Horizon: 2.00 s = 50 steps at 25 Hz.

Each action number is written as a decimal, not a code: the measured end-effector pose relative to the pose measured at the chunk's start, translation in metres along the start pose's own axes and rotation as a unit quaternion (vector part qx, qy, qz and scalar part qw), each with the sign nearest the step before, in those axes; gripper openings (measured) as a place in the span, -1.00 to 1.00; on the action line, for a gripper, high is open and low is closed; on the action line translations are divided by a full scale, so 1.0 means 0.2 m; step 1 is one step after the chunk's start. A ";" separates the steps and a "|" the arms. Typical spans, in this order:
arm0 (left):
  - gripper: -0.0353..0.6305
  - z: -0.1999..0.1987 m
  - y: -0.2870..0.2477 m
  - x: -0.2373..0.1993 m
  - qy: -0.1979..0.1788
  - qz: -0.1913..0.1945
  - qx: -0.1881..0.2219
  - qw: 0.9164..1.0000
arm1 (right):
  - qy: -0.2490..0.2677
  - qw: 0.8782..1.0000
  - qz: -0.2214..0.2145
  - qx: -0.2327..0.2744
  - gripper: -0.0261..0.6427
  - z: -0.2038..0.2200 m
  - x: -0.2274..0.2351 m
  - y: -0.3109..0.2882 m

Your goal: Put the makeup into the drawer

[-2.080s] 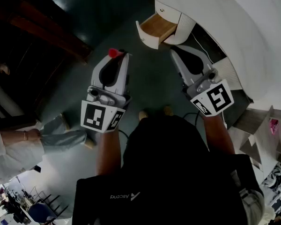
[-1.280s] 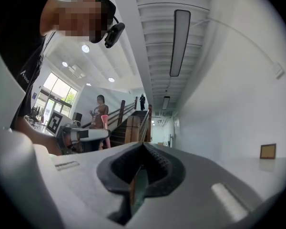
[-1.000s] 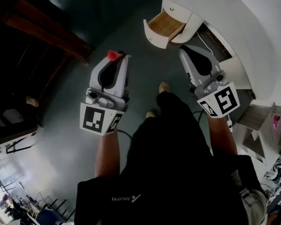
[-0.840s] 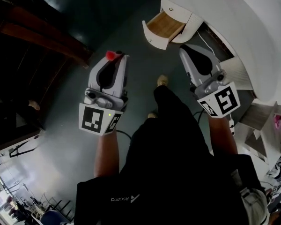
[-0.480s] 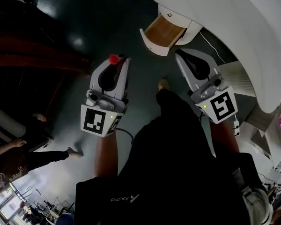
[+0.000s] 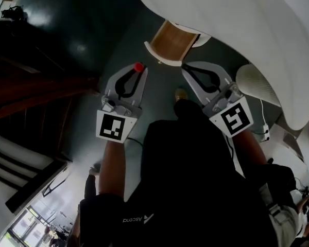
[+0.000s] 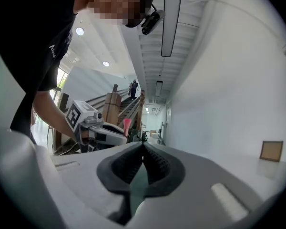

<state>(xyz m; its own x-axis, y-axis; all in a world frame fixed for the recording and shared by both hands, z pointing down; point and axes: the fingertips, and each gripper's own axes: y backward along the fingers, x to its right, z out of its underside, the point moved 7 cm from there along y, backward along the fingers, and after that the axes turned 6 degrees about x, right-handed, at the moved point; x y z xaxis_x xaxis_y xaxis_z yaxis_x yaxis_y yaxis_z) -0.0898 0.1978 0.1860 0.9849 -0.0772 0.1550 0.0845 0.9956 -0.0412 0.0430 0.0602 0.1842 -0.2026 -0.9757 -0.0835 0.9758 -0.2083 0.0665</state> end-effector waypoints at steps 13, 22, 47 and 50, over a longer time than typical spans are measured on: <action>-0.76 0.52 -0.57 -0.14 -0.069 0.180 -0.102 0.976 | -0.036 0.993 0.093 -0.060 -0.91 0.30 0.20 -0.03; -0.76 0.98 -0.92 -0.18 -0.104 0.327 -0.188 0.920 | -0.063 0.970 0.214 -0.095 -0.91 0.54 0.25 -0.09; -0.76 2.29 -1.52 0.13 -0.263 0.467 -0.372 0.758 | -0.107 0.927 0.322 -0.161 -0.91 1.25 0.19 0.17; -0.75 2.39 -1.56 0.14 -0.270 0.475 -0.383 0.745 | -0.114 0.923 0.331 -0.160 -0.91 1.30 0.20 0.20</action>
<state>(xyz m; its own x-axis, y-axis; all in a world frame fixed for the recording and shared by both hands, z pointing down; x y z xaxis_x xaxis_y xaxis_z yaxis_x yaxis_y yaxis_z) -0.1607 -0.0901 0.6750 0.4682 0.8814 0.0630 -0.3468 0.2488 -0.9043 0.0534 -0.0044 0.4421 0.4697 -0.8788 0.0845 0.8591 0.4330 -0.2730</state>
